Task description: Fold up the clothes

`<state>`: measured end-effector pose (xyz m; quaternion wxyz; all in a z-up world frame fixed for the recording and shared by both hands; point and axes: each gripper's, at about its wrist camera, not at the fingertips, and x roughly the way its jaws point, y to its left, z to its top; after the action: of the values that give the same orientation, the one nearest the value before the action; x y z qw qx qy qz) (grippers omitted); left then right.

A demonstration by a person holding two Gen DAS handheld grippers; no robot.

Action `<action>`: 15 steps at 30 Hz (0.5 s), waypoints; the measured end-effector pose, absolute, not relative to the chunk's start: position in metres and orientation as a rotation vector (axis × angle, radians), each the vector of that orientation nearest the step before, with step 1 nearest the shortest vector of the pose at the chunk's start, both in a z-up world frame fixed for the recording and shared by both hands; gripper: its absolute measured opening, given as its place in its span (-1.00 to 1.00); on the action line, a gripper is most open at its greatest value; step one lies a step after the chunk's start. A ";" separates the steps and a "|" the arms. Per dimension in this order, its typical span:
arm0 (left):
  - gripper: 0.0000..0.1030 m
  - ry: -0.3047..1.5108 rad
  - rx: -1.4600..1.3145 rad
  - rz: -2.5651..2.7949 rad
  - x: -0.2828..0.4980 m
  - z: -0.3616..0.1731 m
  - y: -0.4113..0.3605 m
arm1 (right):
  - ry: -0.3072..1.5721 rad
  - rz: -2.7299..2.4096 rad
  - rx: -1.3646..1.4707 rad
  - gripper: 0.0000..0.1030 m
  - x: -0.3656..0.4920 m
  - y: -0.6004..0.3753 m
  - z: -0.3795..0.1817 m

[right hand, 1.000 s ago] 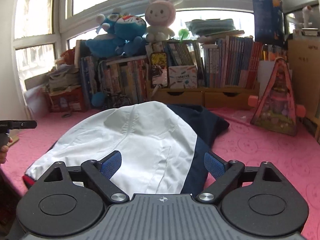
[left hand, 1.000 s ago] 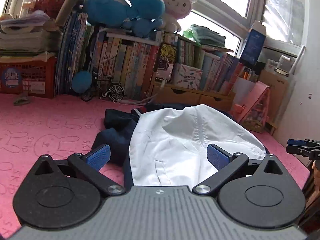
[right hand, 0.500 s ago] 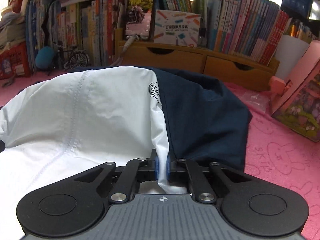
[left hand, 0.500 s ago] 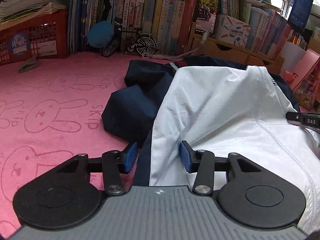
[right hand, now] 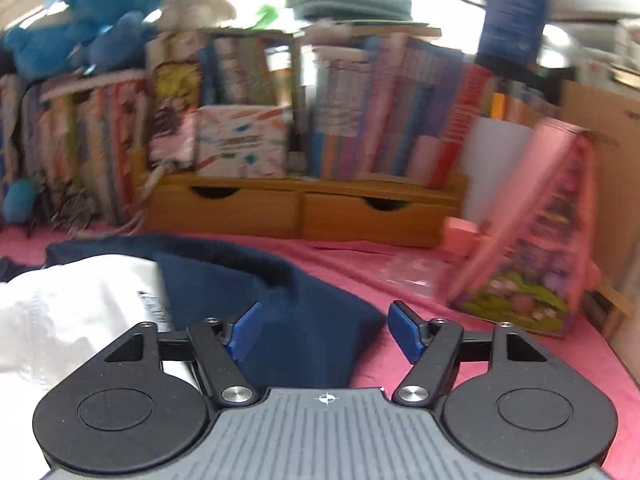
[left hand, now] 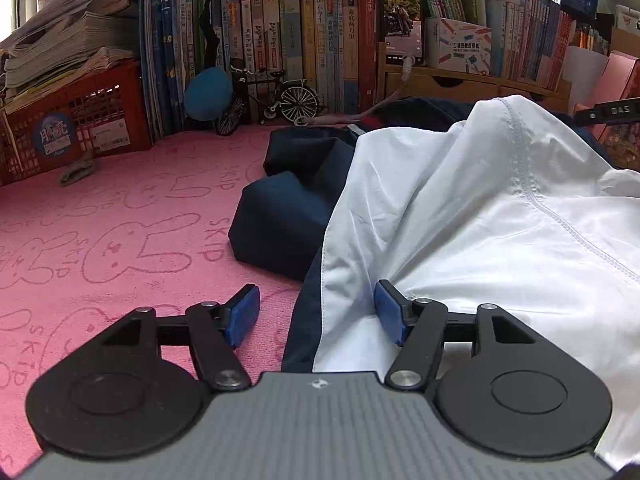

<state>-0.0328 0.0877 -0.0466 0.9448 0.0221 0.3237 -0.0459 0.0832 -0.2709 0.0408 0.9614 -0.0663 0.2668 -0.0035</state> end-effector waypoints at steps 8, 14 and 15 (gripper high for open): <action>0.48 0.668 0.029 -0.068 -0.031 -0.048 0.091 | 0.732 0.265 -0.258 0.78 0.177 -0.120 0.014; 0.49 0.668 0.031 -0.067 -0.032 -0.048 0.091 | 0.652 0.121 -0.287 -0.20 0.175 -0.100 0.002; 0.49 0.668 0.031 -0.067 -0.032 -0.048 0.091 | 0.611 0.082 -0.245 -0.62 0.170 -0.110 0.011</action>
<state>-0.0318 0.0912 -0.0485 0.9441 0.0154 0.3277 -0.0328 0.1700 -0.1100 0.0115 0.9454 -0.1205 0.3000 0.0404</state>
